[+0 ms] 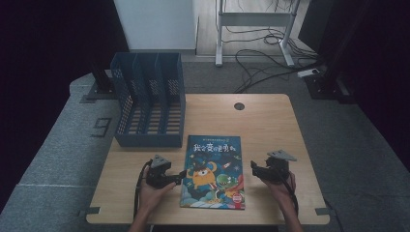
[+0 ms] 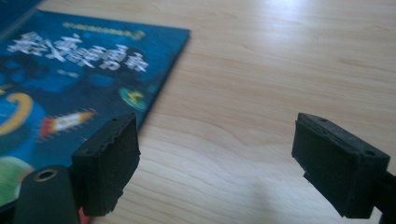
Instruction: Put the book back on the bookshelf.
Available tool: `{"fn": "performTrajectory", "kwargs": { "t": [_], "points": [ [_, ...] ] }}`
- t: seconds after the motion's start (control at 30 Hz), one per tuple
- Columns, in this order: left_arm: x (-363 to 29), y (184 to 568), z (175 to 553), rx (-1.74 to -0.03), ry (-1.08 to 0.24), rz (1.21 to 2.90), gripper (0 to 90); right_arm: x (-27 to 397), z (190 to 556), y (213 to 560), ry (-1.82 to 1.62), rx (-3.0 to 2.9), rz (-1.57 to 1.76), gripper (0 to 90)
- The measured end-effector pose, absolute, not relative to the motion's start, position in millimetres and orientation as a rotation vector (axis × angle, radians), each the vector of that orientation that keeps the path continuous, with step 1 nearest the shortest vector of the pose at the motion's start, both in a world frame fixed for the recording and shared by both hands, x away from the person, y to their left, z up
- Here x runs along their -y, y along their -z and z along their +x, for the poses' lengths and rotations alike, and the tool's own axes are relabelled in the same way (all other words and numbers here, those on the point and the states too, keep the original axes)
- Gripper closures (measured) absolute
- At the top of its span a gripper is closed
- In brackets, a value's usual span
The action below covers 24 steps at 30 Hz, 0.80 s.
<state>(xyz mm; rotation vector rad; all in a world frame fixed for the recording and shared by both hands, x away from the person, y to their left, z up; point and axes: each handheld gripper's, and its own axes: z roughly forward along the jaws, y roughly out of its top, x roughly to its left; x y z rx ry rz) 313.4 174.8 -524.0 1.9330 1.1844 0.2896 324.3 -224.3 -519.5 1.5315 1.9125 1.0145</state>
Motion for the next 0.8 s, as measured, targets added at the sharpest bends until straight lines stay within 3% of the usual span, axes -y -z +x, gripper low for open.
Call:
{"fn": "performTrajectory", "kwargs": {
  "t": [0.8],
  "points": [
    [-152.4, 528.8, 309.2, -1.139, -0.272, 1.981, 20.7, 181.5, 319.7, 529.5, -1.132, -2.017, 1.482, 15.2]
  ]
}}
